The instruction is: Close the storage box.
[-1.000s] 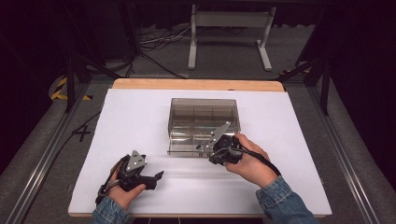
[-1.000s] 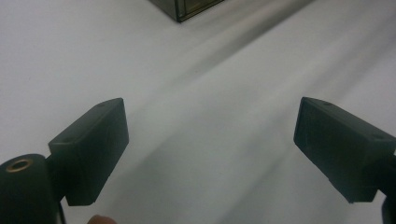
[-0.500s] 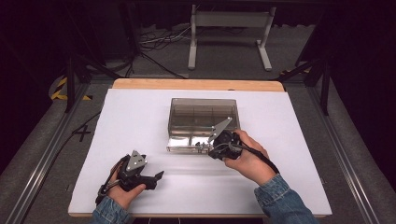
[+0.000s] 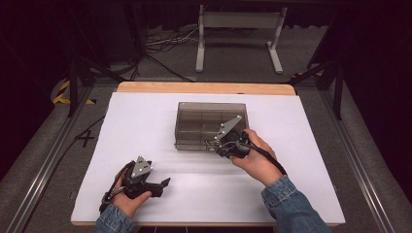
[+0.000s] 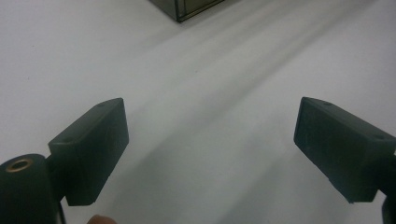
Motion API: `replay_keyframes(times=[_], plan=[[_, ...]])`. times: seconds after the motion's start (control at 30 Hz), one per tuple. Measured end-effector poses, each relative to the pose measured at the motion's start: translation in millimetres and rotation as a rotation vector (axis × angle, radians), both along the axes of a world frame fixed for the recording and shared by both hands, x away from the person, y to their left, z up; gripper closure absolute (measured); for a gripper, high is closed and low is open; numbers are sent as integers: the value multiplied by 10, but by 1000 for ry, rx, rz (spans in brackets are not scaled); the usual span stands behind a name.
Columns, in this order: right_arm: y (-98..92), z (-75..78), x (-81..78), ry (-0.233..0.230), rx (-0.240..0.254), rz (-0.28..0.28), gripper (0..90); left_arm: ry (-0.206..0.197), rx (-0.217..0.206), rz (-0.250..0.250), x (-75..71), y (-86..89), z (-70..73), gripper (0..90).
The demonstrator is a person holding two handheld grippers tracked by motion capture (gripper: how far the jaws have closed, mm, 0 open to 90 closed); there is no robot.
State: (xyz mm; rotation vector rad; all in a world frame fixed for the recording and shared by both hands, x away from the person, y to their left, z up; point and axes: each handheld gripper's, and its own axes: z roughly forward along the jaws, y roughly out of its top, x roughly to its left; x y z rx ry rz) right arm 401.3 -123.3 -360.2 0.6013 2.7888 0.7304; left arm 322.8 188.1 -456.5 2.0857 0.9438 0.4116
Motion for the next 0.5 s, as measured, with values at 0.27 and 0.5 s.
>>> replay_keyframes(times=[0.27,0.5], plan=[[-35,-9,70,-17,24,-28,900,1,2,-1,1,-1,-2,111],[-64,-25,136,-35,47,-50,900,2,1,-2,3,0,-2,111]])
